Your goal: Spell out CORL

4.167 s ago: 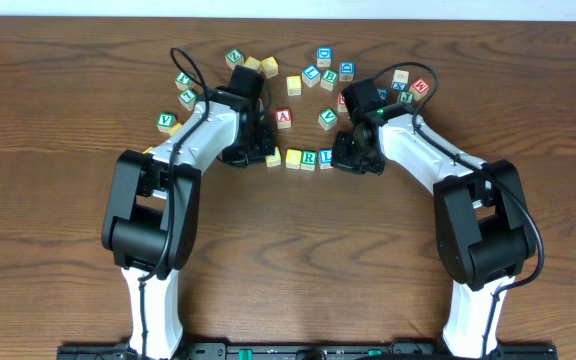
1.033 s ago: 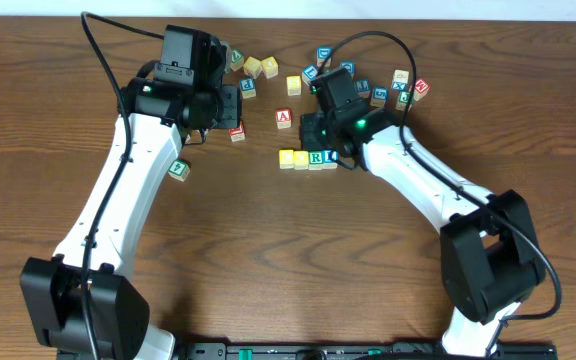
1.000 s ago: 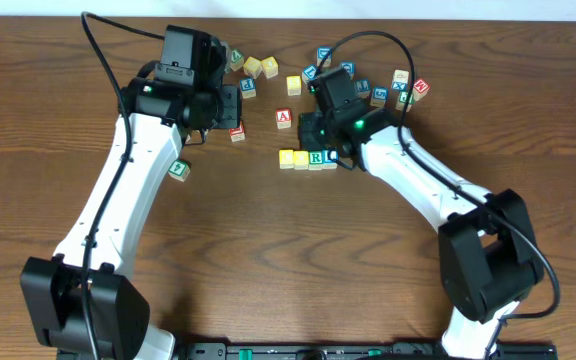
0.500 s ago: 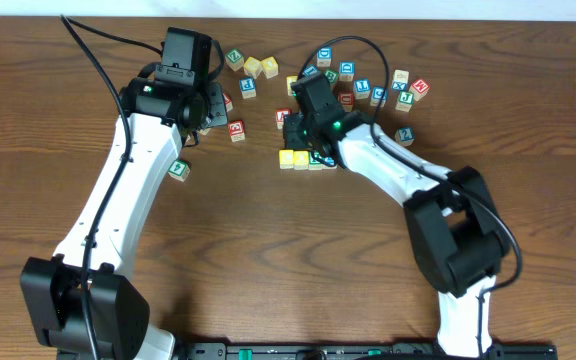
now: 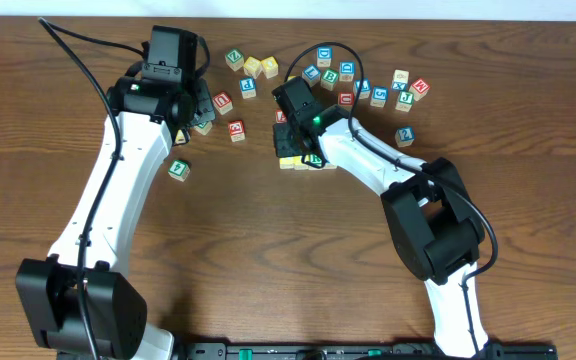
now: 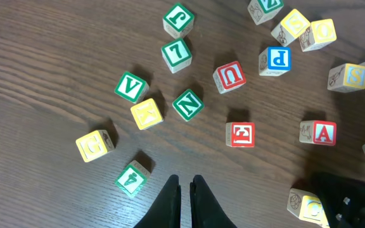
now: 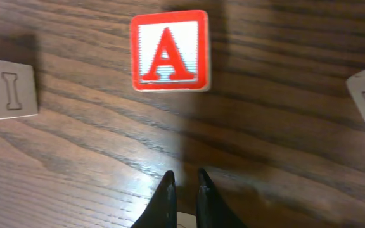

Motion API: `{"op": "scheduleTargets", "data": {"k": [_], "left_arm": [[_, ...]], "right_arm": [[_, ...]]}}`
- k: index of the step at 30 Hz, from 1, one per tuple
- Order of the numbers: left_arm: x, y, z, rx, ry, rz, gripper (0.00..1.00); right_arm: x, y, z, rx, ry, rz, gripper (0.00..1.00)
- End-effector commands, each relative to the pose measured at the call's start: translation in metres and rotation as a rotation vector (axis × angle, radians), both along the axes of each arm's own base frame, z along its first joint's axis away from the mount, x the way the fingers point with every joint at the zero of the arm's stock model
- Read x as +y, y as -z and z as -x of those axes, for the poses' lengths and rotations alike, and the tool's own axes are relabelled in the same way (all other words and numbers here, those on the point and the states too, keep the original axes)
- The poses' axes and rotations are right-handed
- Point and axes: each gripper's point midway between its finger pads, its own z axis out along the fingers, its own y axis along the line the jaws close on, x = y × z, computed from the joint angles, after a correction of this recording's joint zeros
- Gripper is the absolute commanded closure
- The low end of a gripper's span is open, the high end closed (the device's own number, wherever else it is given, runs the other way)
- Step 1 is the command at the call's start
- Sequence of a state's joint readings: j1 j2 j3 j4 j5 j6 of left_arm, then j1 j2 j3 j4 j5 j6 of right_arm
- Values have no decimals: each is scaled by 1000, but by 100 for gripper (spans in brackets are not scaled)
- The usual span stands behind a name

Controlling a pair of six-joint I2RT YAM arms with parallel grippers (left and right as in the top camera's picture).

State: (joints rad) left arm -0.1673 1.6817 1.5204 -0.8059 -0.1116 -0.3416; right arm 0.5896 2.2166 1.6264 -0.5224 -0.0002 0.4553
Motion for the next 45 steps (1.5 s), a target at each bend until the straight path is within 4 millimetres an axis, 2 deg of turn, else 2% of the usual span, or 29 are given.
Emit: {"op": "scheduleTargets", "data": {"k": [1, 16, 21, 24, 30, 39, 45], "left_arm": [[5, 3, 3, 10, -21, -11, 92], [5, 3, 3, 10, -21, -11, 92], [5, 3, 3, 10, -22, -10, 92], [4, 3, 3, 10, -22, -10, 92], [3, 8, 3, 21, -24, -2, 92], [-1, 22, 1, 58, -25, 14, 92], [-3, 23, 1, 62, -18, 27, 92]], "right_arm": [[1, -4, -5, -14, 25, 6, 94], [4, -1, 5, 11, 18, 19, 95], [3, -2, 1, -4, 19, 24, 94], [3, -9, -7, -33, 0, 21, 92], [-14, -34, -24, -25, 41, 27, 92], [-55, -22, -13, 94, 125, 90, 93], [-66, -19, -10, 124, 151, 103, 92]]}}
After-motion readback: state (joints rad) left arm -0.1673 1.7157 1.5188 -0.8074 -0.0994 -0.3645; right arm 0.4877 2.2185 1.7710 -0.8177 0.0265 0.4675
